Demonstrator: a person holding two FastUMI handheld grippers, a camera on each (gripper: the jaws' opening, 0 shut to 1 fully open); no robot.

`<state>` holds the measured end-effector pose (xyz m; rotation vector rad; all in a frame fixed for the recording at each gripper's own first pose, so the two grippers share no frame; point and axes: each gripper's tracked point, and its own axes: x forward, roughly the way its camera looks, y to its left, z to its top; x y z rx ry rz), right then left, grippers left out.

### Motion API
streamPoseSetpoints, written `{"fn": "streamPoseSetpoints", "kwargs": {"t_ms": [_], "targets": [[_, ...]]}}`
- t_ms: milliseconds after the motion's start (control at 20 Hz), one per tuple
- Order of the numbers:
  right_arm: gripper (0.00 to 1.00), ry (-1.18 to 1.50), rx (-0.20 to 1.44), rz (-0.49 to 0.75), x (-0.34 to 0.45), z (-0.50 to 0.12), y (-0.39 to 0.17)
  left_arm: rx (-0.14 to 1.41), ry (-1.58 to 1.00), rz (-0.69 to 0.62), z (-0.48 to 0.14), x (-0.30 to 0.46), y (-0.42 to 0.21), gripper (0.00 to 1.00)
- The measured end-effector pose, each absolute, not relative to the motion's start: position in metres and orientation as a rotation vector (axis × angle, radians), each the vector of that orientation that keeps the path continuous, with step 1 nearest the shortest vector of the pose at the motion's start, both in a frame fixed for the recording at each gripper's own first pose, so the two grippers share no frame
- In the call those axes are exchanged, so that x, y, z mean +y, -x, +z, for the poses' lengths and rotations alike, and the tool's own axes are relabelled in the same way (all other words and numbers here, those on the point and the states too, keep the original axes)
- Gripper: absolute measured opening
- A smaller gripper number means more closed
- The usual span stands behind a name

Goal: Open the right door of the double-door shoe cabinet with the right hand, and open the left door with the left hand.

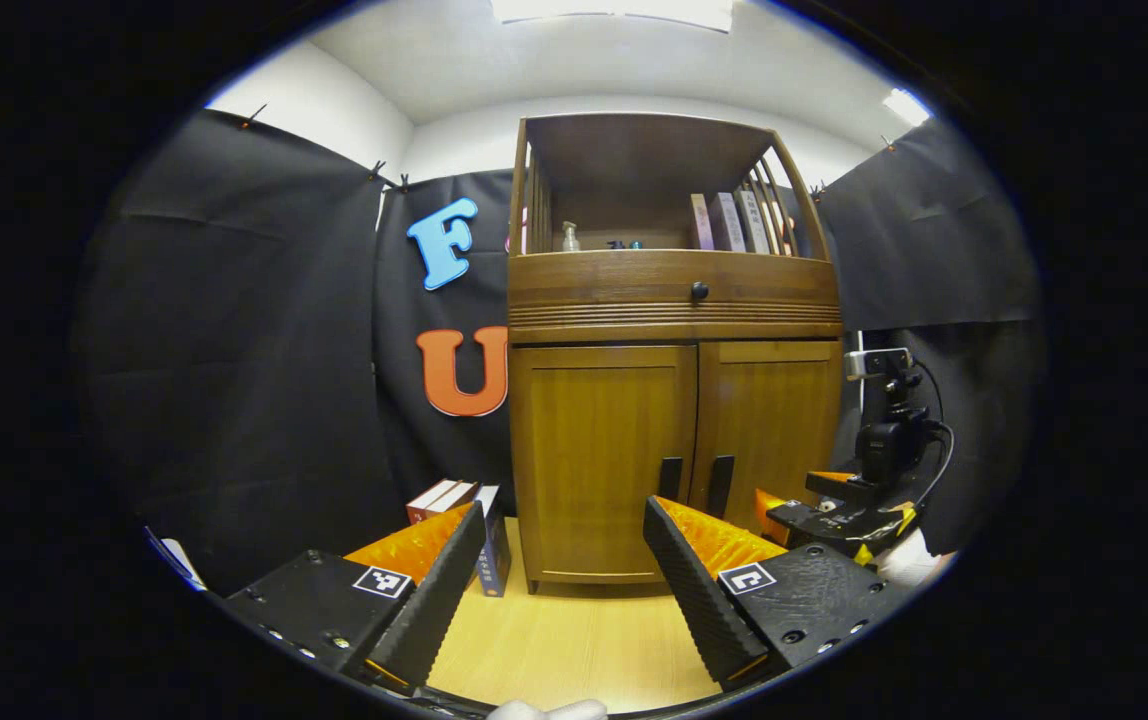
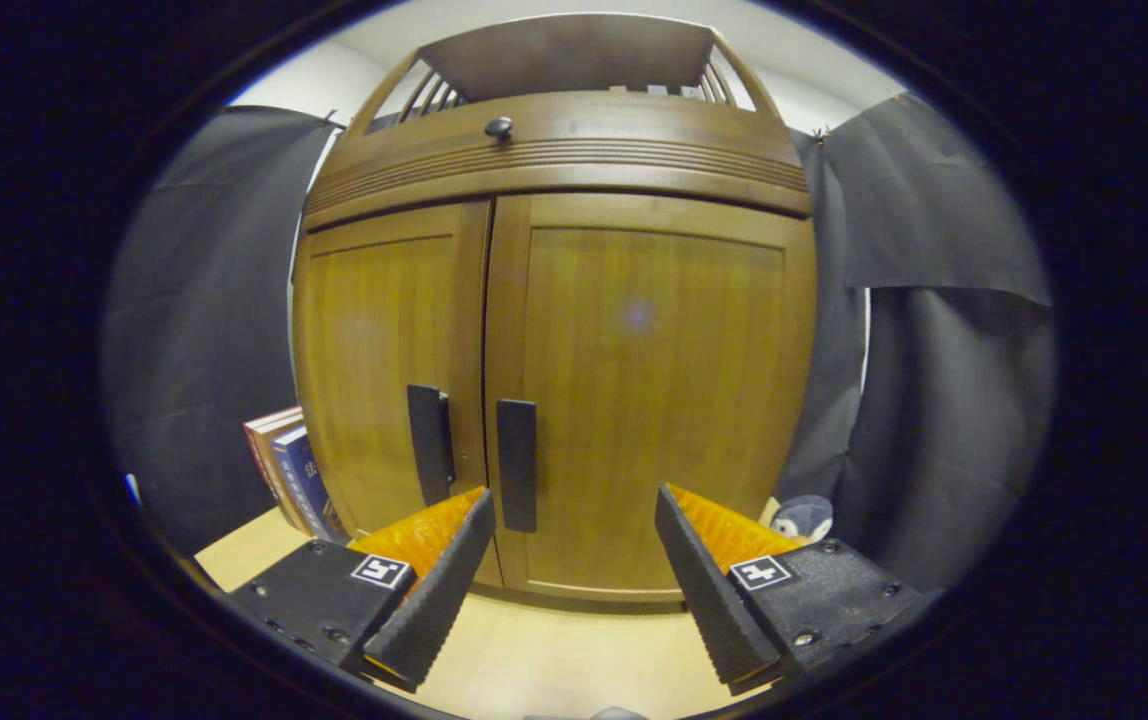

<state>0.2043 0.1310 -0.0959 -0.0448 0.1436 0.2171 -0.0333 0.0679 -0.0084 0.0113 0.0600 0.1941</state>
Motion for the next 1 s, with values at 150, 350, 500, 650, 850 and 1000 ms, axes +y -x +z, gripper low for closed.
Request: {"fn": "streamPoseSetpoints", "kwargs": {"t_ms": [150, 350, 500, 650, 850, 1000], "targets": [[1.00, 0.053, 0.159, 0.228, 0.149, -0.105, -0.239, 0.059, -0.029, 0.231, -0.009, 0.070, 0.035, 0.96], [0.94, 0.050, 0.212, 0.258, 0.173, -0.122, -0.275, 0.076, -0.014, 0.271, -0.012, 0.071, 0.039, 0.96], [0.80, 0.038, 0.233, 0.293, 0.192, -0.125, -0.292, 0.092, -0.005, 0.294, -0.018, 0.071, 0.039, 0.96], [0.68, 0.043, 0.257, 0.302, 0.198, -0.131, -0.302, 0.106, -0.009, 0.306, -0.023, 0.069, 0.039, 0.96], [0.37, 0.018, 0.254, 0.312, 0.200, -0.132, -0.304, 0.097, -0.003, 0.310, -0.021, 0.068, 0.042, 0.96], [0.33, 0.022, 0.263, 0.326, 0.199, -0.131, -0.302, 0.089, -0.014, 0.306, -0.019, 0.069, 0.043, 0.96]]}}
